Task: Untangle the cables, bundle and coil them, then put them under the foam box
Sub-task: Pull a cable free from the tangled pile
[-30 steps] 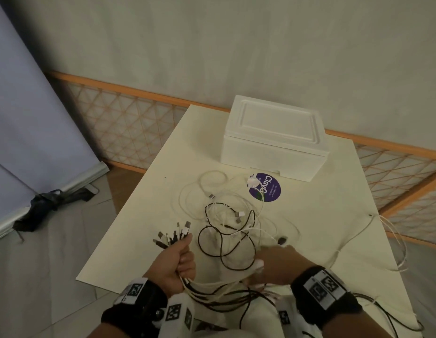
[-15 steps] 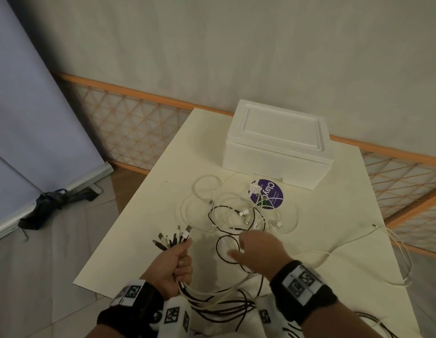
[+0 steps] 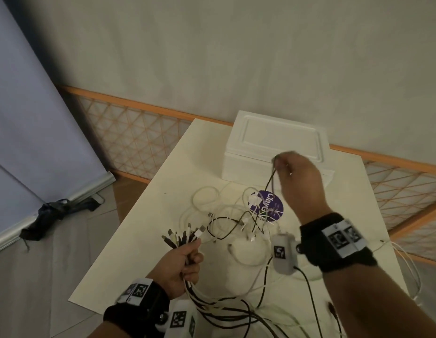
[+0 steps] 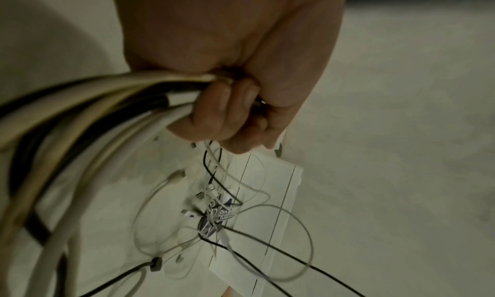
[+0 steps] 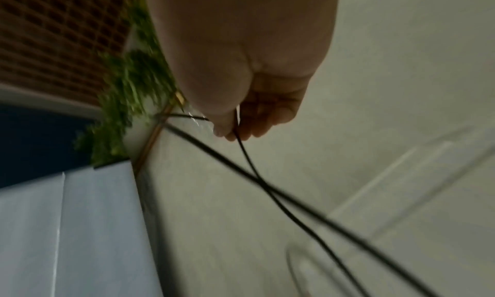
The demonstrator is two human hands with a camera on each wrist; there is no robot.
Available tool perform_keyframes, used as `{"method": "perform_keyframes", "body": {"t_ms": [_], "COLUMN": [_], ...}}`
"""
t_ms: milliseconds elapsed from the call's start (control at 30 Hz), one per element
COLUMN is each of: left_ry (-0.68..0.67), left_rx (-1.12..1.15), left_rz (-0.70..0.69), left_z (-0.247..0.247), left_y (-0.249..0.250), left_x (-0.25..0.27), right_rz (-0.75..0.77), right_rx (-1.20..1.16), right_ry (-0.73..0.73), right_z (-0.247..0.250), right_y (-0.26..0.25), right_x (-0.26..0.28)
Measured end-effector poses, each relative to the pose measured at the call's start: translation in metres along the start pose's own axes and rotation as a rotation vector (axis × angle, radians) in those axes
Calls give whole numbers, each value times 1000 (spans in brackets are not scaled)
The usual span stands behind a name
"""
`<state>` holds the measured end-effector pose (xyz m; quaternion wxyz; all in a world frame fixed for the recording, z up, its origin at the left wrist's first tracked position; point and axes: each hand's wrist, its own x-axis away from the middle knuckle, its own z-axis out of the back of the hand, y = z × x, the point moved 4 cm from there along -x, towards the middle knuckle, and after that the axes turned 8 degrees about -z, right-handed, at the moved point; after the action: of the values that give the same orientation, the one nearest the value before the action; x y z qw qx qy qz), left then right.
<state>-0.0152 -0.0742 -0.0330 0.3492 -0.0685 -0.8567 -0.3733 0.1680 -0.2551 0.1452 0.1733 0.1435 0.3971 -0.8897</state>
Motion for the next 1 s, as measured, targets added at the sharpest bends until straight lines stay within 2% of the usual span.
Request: {"method": "perform_keyframes", "body": {"t_ms": [100,233,333,400,500,567,667,733,833,1000], "left_ry": [-24,-146,-173,-212,-299,-323,-315,-329,-341,-346], "left_rx": [-28,-51,-9,103,249,253,70,-52,-128,53], "left_rz": [-4,-8,-118,-133,-142,-156,-167,-158,-133,-52], "left_z": [-14,-49,-76,-91,-98,-94,-89,-94,-108,-110], "left_y": [6,10,16,20,30,36,36,30,23,18], "left_x": [-3,-5,-4,-1,3,3,3,6,11,7], "right_rz": [-80,-222,-152,-75,-4,-64,-134,-39,279,429], "right_rx": [-166,-290,-52,196,444,473,424,413,367,4], "right_ry": [-22,-299,-443,-543,-685,-637,-531,-502,-470,-547], "right_z": [28,12,-5,-14,-22,-13,6,9,-1,-13], "right_y": [-20,-28,-20,-11,5,17,27,18,-7,-22], "right_x": [-6,19,41,57,82,90,88,86,93,118]}}
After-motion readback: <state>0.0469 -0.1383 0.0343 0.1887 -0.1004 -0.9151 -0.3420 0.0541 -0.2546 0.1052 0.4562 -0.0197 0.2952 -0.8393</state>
